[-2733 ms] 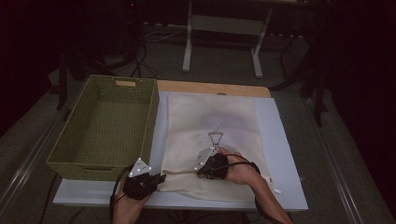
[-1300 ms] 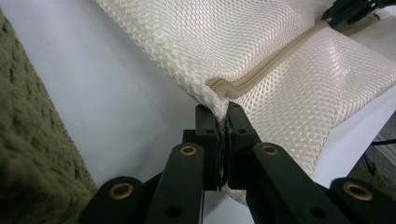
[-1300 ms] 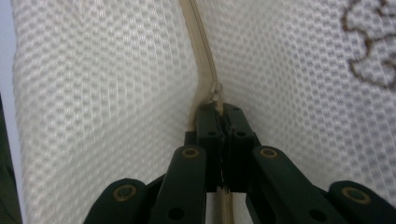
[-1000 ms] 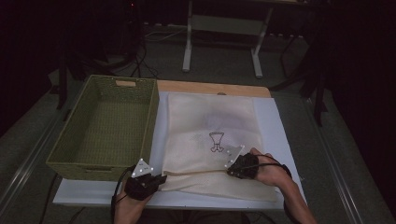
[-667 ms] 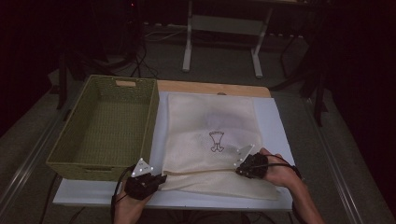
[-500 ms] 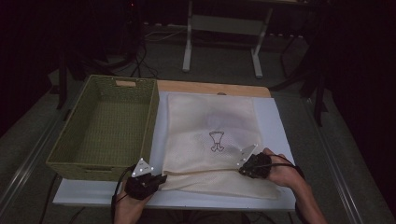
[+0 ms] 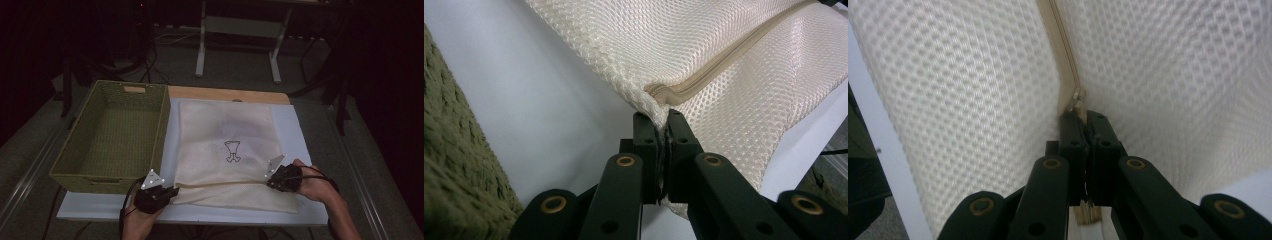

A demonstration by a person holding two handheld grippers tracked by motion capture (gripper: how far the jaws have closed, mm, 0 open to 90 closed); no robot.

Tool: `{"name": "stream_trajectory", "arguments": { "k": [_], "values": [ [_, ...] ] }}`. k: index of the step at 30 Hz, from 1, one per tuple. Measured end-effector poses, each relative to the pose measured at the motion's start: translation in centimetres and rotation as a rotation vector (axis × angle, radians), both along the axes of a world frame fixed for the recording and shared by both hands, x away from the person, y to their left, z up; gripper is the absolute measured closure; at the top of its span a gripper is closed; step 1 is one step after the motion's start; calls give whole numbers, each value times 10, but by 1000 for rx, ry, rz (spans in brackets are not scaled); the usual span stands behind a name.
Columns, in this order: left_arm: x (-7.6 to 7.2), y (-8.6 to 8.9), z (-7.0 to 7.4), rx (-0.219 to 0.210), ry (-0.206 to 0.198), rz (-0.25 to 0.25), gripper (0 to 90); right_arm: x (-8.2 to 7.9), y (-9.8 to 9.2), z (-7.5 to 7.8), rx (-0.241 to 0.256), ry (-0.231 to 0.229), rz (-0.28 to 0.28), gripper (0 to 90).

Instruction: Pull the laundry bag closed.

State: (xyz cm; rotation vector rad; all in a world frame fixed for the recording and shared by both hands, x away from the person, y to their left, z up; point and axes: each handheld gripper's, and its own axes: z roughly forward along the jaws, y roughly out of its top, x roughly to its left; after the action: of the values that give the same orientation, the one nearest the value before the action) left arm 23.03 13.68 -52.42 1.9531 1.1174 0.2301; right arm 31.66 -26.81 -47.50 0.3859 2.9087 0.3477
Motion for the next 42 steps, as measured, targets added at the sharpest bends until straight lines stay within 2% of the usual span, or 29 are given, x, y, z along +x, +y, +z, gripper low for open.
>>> {"name": "stream_trajectory", "arguments": {
  "k": [12,18,21,33,38,42],
  "values": [
    [1,0,-2,11,7,2,871,-4,-30,5,-31,13,-53,876],
    [1,-1,-2,26,4,7,872,-4,-44,2,-68,22,-88,876],
    [1,-1,-2,24,4,5,872,-4,-51,0,-68,26,-99,876],
    [0,-1,-3,23,7,7,872,-5,-55,3,-59,21,-104,876],
    [0,-2,-3,31,7,14,871,-5,-55,0,-61,26,-107,875],
    [0,-2,-3,20,8,11,869,-6,-56,-2,-54,28,-118,875]
  ]
}}
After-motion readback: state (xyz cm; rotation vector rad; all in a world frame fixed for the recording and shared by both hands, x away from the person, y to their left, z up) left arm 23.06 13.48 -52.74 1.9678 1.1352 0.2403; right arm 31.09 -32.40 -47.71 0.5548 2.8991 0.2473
